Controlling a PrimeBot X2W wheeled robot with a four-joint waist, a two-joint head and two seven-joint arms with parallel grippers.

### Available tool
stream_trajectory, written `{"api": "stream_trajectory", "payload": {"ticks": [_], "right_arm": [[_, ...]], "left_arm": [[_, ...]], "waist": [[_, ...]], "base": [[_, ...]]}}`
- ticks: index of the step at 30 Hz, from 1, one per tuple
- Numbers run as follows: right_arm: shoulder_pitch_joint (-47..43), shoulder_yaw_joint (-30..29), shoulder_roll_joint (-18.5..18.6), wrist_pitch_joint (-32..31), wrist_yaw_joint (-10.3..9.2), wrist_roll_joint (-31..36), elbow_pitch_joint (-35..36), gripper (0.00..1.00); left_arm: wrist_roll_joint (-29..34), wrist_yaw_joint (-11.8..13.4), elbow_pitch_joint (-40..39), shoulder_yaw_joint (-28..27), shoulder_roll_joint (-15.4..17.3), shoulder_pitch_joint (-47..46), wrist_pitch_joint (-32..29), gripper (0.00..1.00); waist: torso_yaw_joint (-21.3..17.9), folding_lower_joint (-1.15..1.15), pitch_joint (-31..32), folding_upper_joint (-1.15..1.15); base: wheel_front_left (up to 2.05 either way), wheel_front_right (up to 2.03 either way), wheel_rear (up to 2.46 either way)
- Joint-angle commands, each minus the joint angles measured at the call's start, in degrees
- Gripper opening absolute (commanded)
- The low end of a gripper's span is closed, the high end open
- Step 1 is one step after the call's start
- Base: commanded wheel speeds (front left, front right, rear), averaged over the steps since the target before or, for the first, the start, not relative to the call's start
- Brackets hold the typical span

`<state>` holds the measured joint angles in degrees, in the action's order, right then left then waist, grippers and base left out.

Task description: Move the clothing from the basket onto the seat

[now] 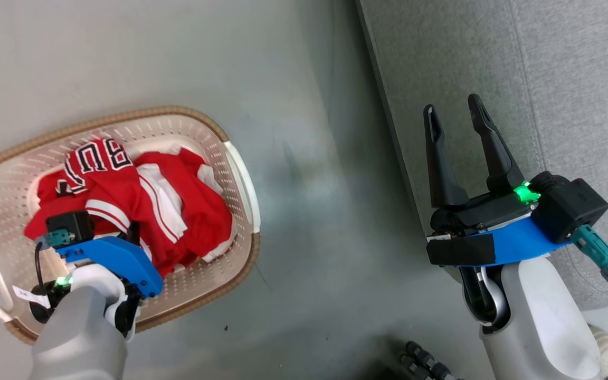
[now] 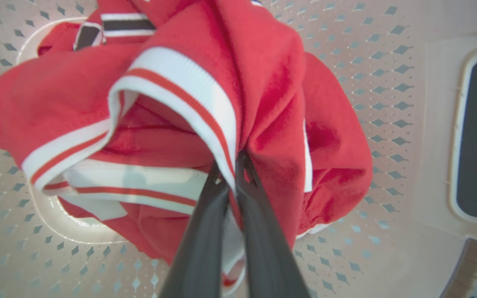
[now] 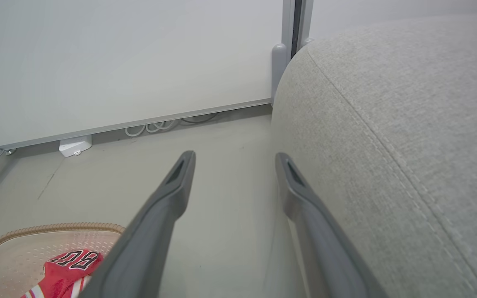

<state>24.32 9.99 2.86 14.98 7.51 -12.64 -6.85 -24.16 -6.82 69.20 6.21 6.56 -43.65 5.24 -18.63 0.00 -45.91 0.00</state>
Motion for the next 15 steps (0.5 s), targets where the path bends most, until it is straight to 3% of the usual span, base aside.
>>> {"api": "stream_trajectory", "payload": {"ticks": [1, 10, 15], "right_arm": [[0.8, -0.3, 0.0, 0.3, -0.04, 0.4, -0.5, 1.00], [-2.7, -1.6, 0.0, 0.3, -0.04, 3.6, -4.1, 1.00], [-5.6, -2.2, 0.1, 0.1, -0.04, 5.5, -6.8, 1.00]], "left_arm": [[-0.4, -0.3, 0.3, 0.4, -0.2, 0.3, 0.6, 0.00], [-0.3, -0.7, 0.4, 4.0, -2.1, 3.3, 3.1, 0.00], [-2.4, -0.7, -2.4, 9.0, -3.3, 6.6, 3.4, 0.00]], "waist": [[0.8, 0.00, 2.4, 0.00], [4.6, 0.00, 14.2, 0.00], [7.4, 0.00, 23.3, 0.00]], "base": [[0.00, 0.00, 0.00], [0.00, 0.00, 0.00], [0.00, 0.00, 0.00]]}}
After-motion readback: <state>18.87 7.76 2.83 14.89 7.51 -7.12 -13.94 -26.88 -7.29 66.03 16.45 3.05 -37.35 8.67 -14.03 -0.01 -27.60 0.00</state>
